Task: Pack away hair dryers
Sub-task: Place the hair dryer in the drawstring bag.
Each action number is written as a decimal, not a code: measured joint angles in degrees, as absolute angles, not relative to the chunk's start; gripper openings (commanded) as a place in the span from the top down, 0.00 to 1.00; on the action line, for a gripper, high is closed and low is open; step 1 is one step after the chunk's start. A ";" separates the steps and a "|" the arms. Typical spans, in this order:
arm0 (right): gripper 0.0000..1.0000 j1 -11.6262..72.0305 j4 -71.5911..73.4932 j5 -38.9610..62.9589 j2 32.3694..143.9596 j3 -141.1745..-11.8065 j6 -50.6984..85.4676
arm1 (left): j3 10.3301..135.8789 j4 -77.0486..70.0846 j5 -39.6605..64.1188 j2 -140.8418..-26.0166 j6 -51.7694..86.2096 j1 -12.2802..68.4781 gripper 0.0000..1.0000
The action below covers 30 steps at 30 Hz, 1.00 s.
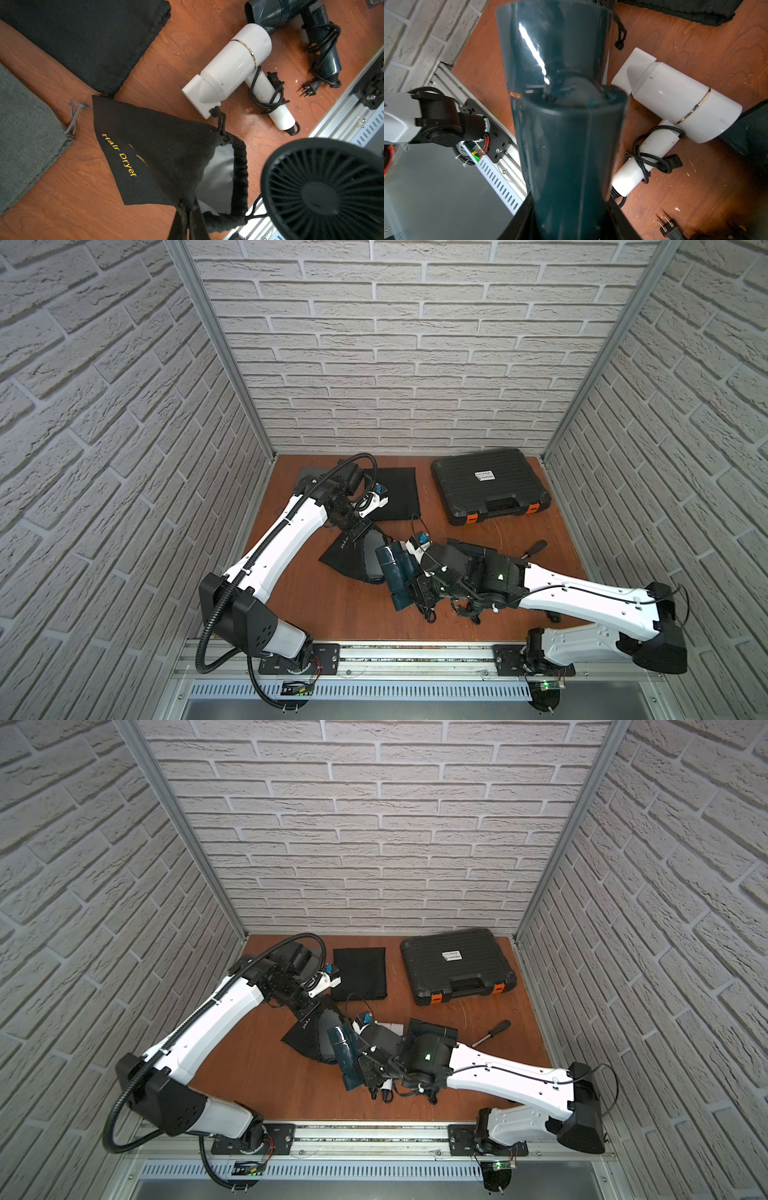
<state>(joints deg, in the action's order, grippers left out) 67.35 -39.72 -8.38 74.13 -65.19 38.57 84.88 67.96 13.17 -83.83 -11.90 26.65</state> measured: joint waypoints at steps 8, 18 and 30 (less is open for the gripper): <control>0.97 69.82 -39.72 -11.55 81.10 -69.76 38.52 | 86.32 68.66 14.83 -84.18 -11.49 26.63 1.00; 0.97 69.87 -40.49 -11.84 86.32 -73.25 38.74 | 86.43 69.30 17.02 -83.70 -11.29 26.61 1.00; 0.97 66.67 -37.06 -2.90 88.84 -74.11 41.74 | 85.32 69.47 19.51 -80.16 -11.31 26.52 1.00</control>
